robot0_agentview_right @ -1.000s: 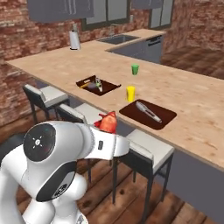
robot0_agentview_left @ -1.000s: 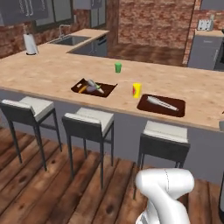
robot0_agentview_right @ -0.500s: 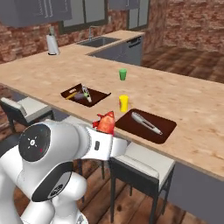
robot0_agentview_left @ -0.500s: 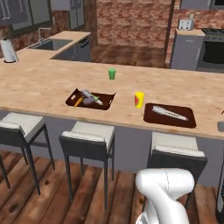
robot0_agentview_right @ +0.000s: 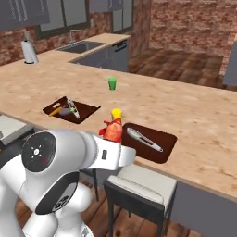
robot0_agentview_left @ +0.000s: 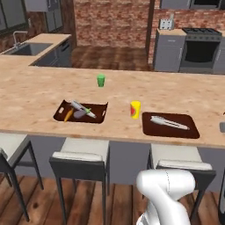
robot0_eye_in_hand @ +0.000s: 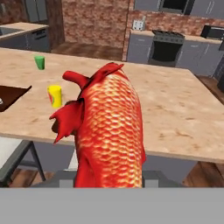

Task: Gather the carrot and eggplant from the fridge and place them on a tray on the dining counter. Then gather the fishs from the fridge and place them on the other tray.

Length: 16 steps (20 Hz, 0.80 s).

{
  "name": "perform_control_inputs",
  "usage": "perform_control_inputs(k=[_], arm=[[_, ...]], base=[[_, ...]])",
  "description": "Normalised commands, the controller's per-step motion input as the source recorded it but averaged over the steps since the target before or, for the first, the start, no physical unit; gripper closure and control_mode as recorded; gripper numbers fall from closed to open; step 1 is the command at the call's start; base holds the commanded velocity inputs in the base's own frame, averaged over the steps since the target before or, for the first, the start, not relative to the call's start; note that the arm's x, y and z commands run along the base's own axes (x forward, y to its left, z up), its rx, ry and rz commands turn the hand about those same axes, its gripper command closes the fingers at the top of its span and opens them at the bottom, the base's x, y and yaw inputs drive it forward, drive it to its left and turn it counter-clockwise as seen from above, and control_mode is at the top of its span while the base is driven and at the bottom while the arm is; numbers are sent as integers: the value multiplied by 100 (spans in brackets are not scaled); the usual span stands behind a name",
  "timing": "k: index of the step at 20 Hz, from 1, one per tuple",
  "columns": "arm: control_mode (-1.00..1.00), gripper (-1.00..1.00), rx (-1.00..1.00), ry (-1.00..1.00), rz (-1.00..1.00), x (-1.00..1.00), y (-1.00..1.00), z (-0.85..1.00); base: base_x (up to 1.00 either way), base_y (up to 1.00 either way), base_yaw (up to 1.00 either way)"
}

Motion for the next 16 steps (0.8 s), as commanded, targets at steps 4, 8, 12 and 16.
perform_control_inputs(k=[4, 8, 12, 16], arm=[[100, 100, 0, 0, 0, 0, 0, 0], [100, 100, 0, 0, 0, 0, 0, 0], [100, 100, 0, 0, 0, 0, 0, 0], [100, 100, 0, 0, 0, 0, 0, 0]], base=[[61, 26, -26], [69, 20, -24], [70, 24, -19], [72, 25, -13]])
